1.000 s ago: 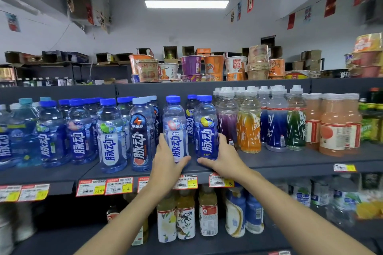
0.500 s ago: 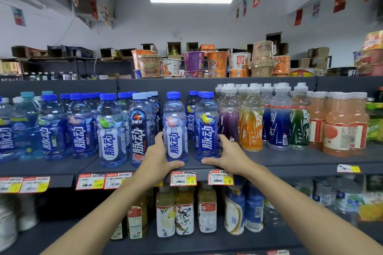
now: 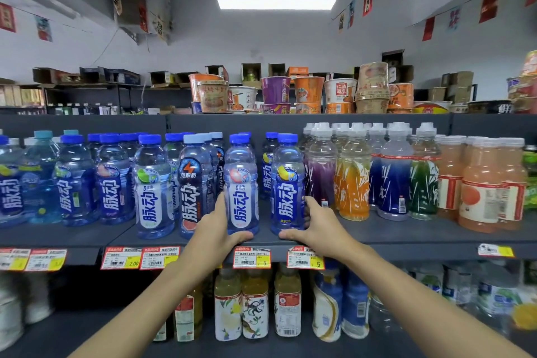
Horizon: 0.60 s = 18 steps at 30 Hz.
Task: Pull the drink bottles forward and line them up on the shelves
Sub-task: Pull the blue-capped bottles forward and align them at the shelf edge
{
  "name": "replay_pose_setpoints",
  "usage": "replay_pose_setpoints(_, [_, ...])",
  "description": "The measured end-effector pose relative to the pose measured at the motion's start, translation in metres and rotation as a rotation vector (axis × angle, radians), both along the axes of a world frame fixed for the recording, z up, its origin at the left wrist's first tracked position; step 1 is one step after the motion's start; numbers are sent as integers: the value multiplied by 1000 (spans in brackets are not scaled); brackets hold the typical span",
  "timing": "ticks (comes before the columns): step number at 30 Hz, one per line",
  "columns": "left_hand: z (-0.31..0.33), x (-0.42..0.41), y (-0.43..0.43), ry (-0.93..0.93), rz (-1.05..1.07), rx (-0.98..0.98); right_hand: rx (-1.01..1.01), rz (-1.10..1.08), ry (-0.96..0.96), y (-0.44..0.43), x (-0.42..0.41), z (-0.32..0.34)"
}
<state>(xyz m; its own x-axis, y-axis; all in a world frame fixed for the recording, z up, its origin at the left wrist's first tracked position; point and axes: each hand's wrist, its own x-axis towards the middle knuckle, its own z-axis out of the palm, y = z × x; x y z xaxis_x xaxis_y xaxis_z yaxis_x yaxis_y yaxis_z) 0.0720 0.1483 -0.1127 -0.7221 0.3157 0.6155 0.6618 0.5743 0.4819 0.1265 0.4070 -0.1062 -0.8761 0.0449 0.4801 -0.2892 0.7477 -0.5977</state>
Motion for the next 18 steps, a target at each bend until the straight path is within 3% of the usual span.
replay_pose_setpoints(9, [21, 26, 2, -8, 200, -108, 136, -35, -11, -1, 7, 18])
replay_pose_setpoints(12, [47, 44, 2, 244, 331, -149, 64, -124, 136, -2, 15, 43])
replay_pose_setpoints(15, [82, 52, 7, 588, 251, -45, 44, -158, 339, 1, 13, 79])
replay_pose_setpoints(18, [131, 37, 13, 697, 200, -129, 59, -162, 437, 4, 0, 120])
